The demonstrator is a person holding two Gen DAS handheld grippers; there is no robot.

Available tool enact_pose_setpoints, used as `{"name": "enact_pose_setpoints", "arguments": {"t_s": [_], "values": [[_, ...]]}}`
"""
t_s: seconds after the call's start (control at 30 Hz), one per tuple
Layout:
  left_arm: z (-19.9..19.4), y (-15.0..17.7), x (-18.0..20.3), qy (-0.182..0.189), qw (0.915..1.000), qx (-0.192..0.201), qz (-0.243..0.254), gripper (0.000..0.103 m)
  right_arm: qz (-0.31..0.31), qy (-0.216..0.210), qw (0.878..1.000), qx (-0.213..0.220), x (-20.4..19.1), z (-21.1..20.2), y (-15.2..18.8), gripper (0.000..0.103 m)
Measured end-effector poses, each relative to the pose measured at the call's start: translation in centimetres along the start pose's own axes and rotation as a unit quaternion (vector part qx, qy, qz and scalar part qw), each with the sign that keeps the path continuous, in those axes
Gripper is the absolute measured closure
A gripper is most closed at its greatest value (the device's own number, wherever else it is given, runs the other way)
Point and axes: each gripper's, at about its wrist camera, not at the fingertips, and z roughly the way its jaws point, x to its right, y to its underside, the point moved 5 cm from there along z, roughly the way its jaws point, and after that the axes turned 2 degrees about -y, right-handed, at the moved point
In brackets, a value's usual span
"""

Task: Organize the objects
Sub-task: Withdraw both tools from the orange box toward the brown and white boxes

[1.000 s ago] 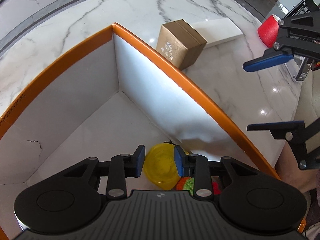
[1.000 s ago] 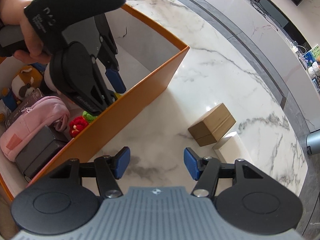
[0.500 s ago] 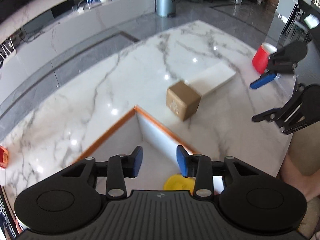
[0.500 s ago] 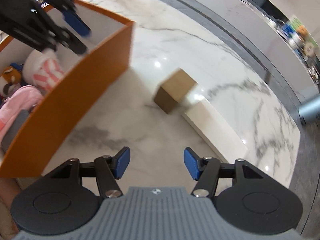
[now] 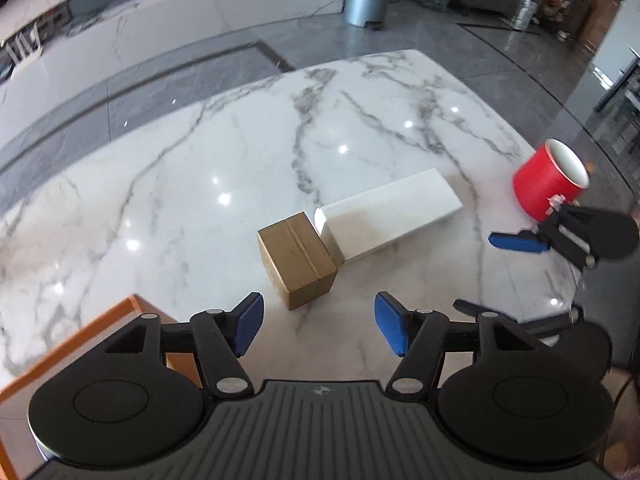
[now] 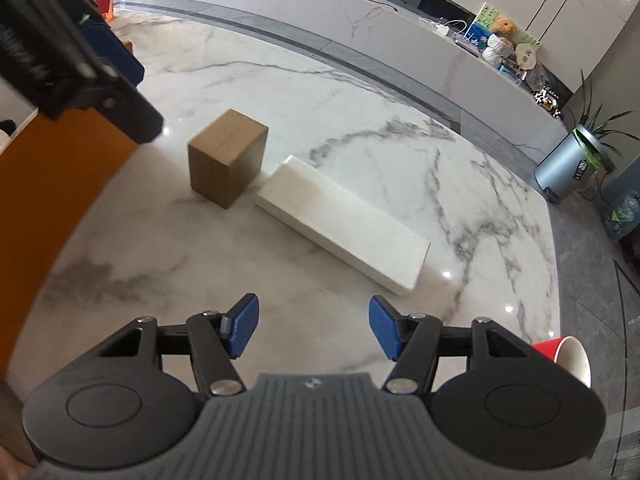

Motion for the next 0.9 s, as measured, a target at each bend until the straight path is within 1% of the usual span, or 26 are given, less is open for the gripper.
{"name": "enact_pose_setpoints", "arguments": {"t_s": [0.13,0.23,0.27,0.33,0.4,0.47,0.5,0.6,0.63,0.67,0.7,0.8,0.83,0.87,0.9], "values": [[2.7,-1.2,-0.3,-0.019,0.9987,-0.014,-0.046,0.023,-0.001,0.015,1.0,0.018,0.8,2.2,0.1,0.039],[4.2,-1.9,-0.5,-0.033,0.9973,-0.024,-0.061,0.023,0.007,0.031,0.999,0.041,1.5,3.5,-0.2,0.038],[4.5,-2.0,-0.6,-0.039,0.9969,-0.028,-0.064,0.023,0.008,0.036,0.998,0.052,1.7,3.8,-0.4,0.036],[5.2,-2.3,-0.5,-0.043,0.9967,-0.031,-0.062,0.023,0.003,0.05,0.995,0.083,1.9,4.1,-0.7,0.021],[5.8,-2.3,-0.4,-0.045,0.9965,-0.039,-0.059,0.023,-0.018,0.056,0.992,0.11,1.9,4.4,-1.0,0.015],[6.4,-2.5,-0.1,-0.05,0.9963,-0.043,-0.054,0.02,-0.049,0.058,0.989,0.126,1.8,5.0,-1.4,0.014],[6.6,-2.6,0.1,-0.055,0.9963,-0.043,-0.051,0.019,-0.064,0.057,0.988,0.13,1.8,5.5,-1.6,0.011],[7.1,-2.7,0.6,-0.066,0.9962,-0.044,-0.035,0.019,-0.095,0.049,0.986,0.132,2.0,6.8,-2.1,0.01],[7.3,-2.7,0.7,-0.07,0.9958,-0.049,-0.032,0.019,-0.1,0.042,0.985,0.131,2.1,7.1,-2.4,0.006],[7.6,-2.6,0.6,-0.072,0.9955,-0.053,-0.03,0.019,-0.101,0.032,0.986,0.131,2.3,7.4,-2.6,0.004],[7.8,-2.6,0.6,-0.072,0.9953,-0.059,-0.028,0.019,-0.098,0.017,0.987,0.129,2.4,7.8,-2.8,0.002],[8.4,-2.3,0.5,-0.072,0.9948,-0.068,-0.028,0.022,-0.068,-0.036,0.99,0.117,3.1,9.3,-3.3,0.002],[8.4,-2.4,0.3,-0.07,0.9948,-0.067,-0.03,0.025,-0.061,-0.043,0.99,0.119,3.3,9.6,-3.4,0.001],[8.5,-2.4,0.2,-0.069,0.9947,-0.069,-0.033,0.027,-0.059,-0.041,0.99,0.121,3.4,9.8,-3.6,0.001],[8.6,-2.3,0.0,-0.069,0.9945,-0.07,-0.036,0.032,-0.054,-0.04,0.99,0.121,3.5,10.0,-3.8,0.001]]}}
